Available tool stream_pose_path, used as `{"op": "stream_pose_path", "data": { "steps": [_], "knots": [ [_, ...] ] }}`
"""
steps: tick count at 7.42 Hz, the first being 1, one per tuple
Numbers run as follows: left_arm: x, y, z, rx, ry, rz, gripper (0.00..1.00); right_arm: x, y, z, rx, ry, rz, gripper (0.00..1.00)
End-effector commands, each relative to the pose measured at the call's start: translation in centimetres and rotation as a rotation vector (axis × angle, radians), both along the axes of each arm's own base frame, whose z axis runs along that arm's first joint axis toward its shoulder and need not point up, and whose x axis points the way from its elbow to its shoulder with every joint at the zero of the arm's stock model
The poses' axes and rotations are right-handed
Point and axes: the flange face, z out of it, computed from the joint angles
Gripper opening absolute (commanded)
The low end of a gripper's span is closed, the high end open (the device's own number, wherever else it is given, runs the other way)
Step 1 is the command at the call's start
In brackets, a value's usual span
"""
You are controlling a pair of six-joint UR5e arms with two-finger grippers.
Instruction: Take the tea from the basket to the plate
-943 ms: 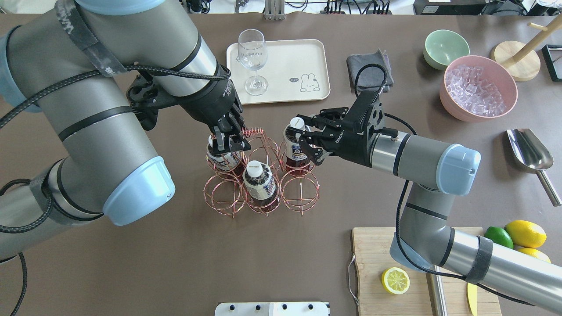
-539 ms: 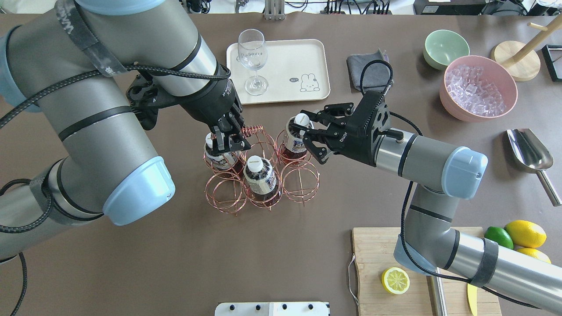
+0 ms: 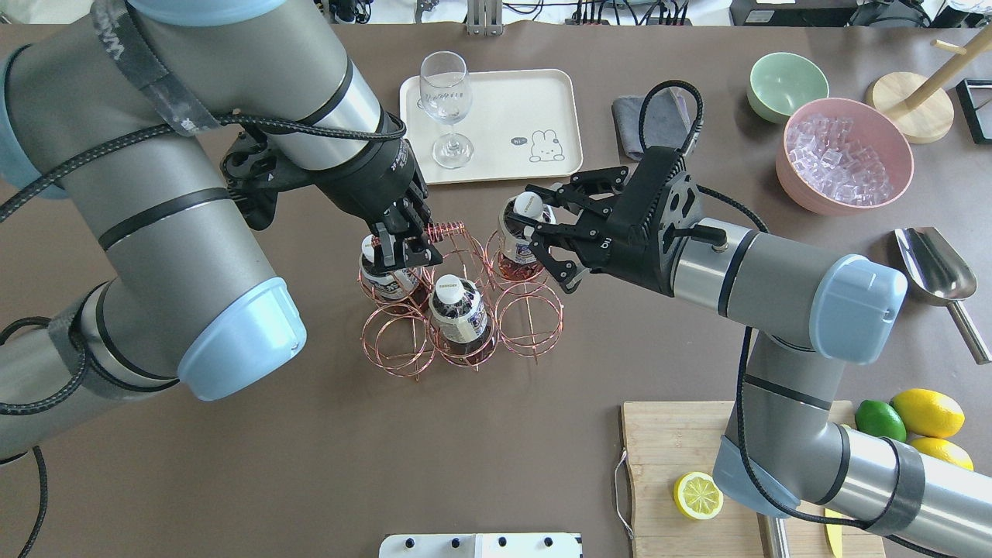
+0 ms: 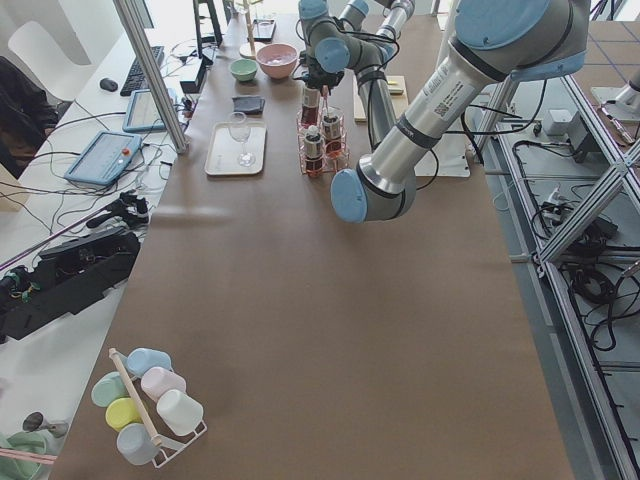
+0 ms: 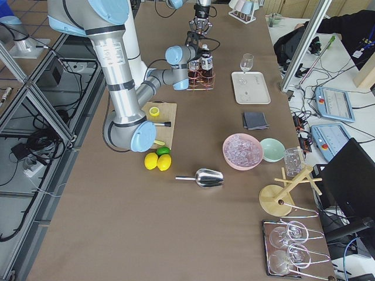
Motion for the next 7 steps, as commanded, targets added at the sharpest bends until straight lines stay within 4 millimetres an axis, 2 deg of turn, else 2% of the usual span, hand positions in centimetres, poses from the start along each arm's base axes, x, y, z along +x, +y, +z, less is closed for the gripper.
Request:
{"op": "stream_pose_path", "data": {
  "steps": [1,2,4,5,7],
  "knots": [
    [0.0,0.0,0.0,0.001,-0.001,-0.002,0.00,1.5,0.8,-2.2,0.001,-0.004,0.000,0.00],
    [0.0,0.0,0.0,0.001,-0.001,-0.002,0.00,2.4,0.3,-2.9,0.002,-0.005,0.015,0.00],
    [-0.1,0.1,0.0,0.002,0.000,-0.002,0.00,6.2,-0.3,-5.3,-0.006,0.014,0.036,0.00],
    [-0.1,0.1,0.2,0.000,-0.002,-0.002,0.00,8.5,-1.3,-6.1,-0.055,0.011,0.038,0.00],
    [-0.1,0.1,0.5,-0.003,-0.005,-0.002,0.00,13.1,-4.6,-6.0,-0.066,0.049,0.046,0.00]
  ]
}}
